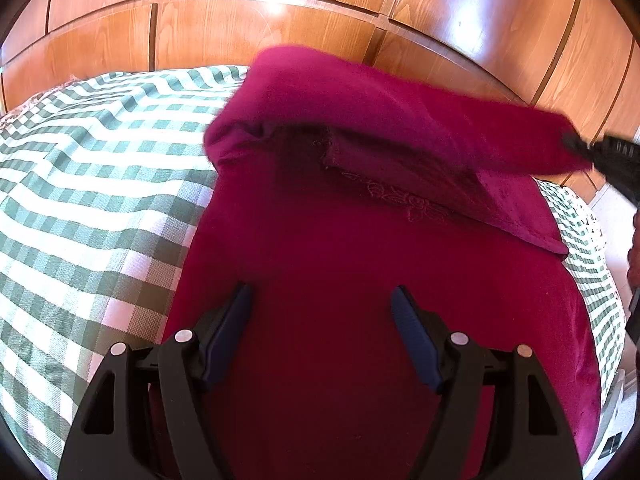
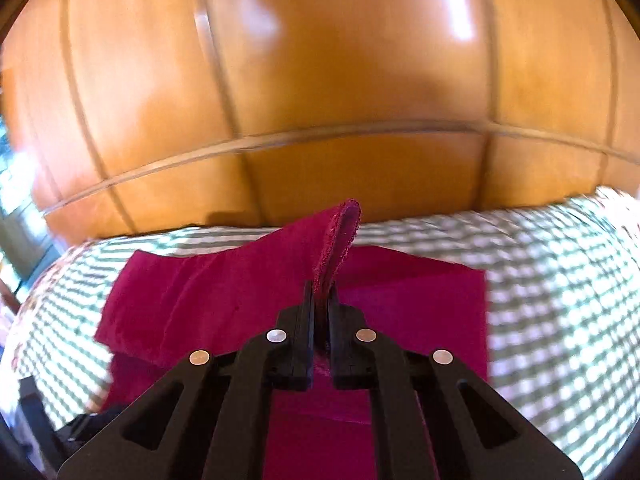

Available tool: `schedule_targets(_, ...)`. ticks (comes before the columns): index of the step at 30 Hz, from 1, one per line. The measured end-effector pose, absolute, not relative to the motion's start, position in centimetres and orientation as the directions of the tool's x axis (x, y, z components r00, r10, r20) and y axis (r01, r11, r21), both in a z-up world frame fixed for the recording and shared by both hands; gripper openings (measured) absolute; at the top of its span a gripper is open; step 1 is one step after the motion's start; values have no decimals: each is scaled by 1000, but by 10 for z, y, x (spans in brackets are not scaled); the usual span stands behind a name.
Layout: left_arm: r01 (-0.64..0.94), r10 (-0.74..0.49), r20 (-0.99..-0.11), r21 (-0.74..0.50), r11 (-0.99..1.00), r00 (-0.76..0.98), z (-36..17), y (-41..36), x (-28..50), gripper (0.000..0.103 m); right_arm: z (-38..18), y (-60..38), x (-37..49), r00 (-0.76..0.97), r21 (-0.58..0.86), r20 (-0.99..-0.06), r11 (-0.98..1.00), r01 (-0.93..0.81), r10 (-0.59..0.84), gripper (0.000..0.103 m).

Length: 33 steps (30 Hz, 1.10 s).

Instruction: Fold small clothes

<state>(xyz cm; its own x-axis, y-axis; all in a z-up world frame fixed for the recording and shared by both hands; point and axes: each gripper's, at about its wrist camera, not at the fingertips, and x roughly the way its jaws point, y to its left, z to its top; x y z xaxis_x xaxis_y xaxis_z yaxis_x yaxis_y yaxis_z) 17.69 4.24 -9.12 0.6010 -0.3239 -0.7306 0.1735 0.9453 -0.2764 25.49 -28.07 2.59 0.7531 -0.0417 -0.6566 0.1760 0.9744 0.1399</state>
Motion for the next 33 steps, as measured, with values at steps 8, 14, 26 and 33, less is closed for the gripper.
schedule_targets(8, 166, -317, -747, -273, 948, 585, -88, 41, 179, 72, -52, -329, 247, 608, 130, -785, 930, 343, -115, 4)
schedule_targets(14, 128, -344, -739, -334, 934, 579, -65, 67, 189, 70, -64, -330, 243, 599, 127, -793, 931, 342, -112, 5)
schedule_targets(26, 51, -456, -708, -514, 857, 539, -47, 106, 324, 74, -17, -311, 240, 717, 155, -695, 964, 217, -50, 62)
schedule_targets(33, 19, -561, -673, -632, 775, 481, -66, 91, 376, 57, -40, -292, 268, 675, 98, -736, 979, 178, -48, 62)
